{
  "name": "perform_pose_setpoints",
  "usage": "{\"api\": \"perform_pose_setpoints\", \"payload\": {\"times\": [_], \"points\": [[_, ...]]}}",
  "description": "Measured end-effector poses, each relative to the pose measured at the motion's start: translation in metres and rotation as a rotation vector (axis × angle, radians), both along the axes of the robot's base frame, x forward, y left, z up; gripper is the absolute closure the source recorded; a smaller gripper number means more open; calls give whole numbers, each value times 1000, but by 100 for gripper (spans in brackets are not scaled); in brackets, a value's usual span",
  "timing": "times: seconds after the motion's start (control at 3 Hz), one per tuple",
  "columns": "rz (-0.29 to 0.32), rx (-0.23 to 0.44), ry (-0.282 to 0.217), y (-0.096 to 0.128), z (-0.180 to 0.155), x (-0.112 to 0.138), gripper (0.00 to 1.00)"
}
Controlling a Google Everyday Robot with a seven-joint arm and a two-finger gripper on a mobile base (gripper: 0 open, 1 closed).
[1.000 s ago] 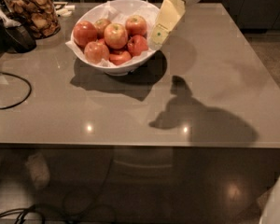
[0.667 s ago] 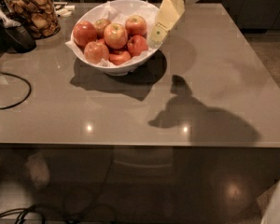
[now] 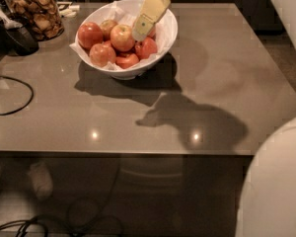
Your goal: Pick apple from white bowl
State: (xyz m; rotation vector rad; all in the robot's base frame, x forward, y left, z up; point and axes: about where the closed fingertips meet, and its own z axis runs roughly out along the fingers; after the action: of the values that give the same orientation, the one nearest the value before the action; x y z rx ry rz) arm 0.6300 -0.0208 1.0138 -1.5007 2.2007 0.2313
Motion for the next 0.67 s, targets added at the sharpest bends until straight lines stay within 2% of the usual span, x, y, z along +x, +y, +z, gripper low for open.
{"api": "perform_pose_setpoints", "payload": {"times": [0.67], "points": [[74, -11, -26, 36, 8, 9, 2]]}}
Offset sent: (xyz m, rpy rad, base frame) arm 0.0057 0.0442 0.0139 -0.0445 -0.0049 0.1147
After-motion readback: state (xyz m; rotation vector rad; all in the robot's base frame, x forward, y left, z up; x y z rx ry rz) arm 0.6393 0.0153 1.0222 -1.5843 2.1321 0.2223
